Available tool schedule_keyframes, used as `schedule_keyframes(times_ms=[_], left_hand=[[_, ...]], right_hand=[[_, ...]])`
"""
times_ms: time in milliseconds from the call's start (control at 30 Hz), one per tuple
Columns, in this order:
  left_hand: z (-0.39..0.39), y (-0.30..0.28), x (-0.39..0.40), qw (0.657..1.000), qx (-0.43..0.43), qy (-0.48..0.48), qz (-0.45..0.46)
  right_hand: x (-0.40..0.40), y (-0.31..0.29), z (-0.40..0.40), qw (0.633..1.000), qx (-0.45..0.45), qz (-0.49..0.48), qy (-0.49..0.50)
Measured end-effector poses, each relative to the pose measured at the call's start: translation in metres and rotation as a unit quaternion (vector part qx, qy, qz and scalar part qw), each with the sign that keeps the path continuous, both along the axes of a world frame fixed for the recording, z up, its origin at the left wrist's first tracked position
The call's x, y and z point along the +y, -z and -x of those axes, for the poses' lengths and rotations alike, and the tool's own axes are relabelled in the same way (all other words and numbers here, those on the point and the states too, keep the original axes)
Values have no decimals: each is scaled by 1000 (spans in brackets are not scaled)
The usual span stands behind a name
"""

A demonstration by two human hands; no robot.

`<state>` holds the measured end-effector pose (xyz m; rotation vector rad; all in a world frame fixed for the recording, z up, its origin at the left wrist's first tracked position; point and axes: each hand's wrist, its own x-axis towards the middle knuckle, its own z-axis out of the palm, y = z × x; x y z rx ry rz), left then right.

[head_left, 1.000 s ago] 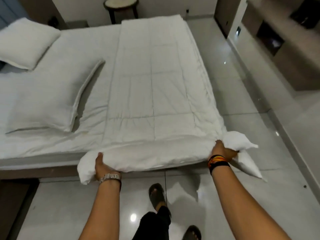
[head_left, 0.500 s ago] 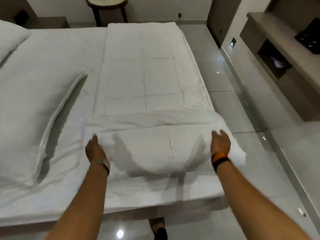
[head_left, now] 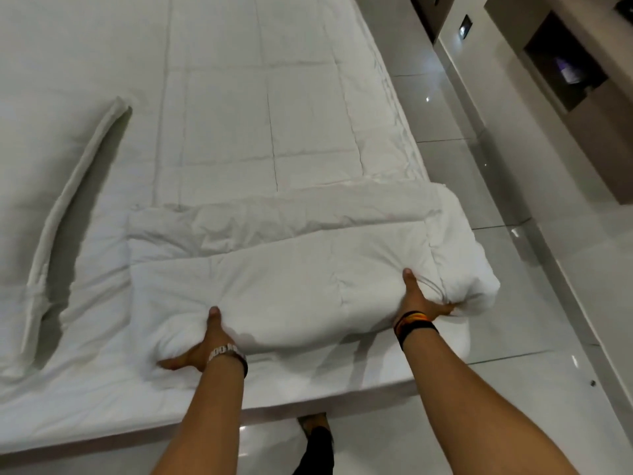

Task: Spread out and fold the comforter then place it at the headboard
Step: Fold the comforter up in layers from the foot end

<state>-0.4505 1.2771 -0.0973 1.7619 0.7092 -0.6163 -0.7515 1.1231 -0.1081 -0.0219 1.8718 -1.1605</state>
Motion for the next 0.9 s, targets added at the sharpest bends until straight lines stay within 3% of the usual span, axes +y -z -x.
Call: schedule_keyframes(times_ms=[67,467,633,700,800,900], left_hand=[[0,0,10,999,-20,-46,12],[52,-82,138,986,-118,-61,96],[94,-84,230,993,-42,-70,89],[97,-85,249,988,34,-74,131],[78,-96,242,978,49,-96,179],[45,-136,187,981,-58,-80,167]], right_hand=[[10,1,1,1000,12,16,-6],[136,-84,55,993,19,93,-71],[234,-103,97,996,38,35,-69],[259,-109,97,998,30,-13,-55],[255,-127,73,998,29,-35,-48],[202,-158,29,997,24,28,-61]])
